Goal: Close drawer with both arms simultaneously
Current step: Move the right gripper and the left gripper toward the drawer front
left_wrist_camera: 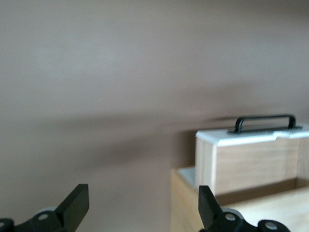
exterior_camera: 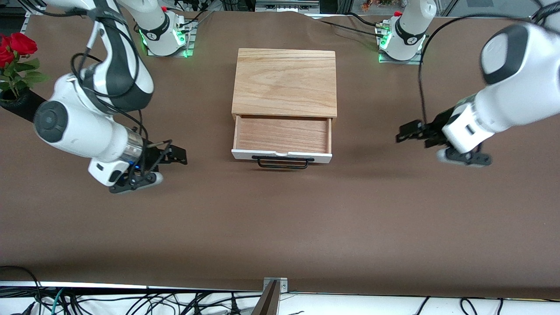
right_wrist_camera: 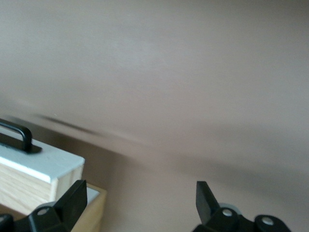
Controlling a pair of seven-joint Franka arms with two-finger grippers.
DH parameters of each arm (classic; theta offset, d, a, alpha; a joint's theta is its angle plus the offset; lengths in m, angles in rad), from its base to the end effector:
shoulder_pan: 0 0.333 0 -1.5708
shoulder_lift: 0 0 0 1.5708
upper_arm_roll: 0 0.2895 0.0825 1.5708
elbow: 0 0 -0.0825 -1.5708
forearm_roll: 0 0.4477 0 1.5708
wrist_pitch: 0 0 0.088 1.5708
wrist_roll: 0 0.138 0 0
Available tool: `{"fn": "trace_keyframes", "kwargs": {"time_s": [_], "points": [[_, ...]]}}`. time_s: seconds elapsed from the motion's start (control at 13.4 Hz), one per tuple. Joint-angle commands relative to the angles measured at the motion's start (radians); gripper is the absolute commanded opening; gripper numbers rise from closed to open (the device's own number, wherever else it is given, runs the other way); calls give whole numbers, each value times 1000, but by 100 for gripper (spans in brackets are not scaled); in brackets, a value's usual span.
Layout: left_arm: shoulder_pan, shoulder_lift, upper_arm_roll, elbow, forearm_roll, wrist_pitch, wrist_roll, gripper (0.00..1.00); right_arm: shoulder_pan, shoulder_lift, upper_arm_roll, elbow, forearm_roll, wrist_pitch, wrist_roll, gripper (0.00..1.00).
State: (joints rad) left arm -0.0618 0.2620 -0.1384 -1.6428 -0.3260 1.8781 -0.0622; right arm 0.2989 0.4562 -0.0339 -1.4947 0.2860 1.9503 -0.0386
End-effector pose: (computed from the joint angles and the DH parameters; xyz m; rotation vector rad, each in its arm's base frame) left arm 0.6713 -0.1652 0.3902 2.8007 -0.0424 -0.0991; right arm 0.7037 0.2216 0.3324 -2.8778 -0.2895 0.0412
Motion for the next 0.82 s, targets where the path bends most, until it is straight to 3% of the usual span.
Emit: {"fn": "trace_keyframes", "kwargs": {"time_s": [0.0, 0.37, 0.75], "points": [[-73, 106, -13, 40, -30, 73, 4, 100, 52, 54, -4, 5, 94, 55, 5, 100], [-183, 253, -13, 41, -206, 336, 4, 100, 137, 130, 2, 7, 107, 159, 6, 100], [-249, 321, -24, 32, -330, 464, 5, 100, 149, 171, 71, 7, 107, 259, 8, 100]]}}
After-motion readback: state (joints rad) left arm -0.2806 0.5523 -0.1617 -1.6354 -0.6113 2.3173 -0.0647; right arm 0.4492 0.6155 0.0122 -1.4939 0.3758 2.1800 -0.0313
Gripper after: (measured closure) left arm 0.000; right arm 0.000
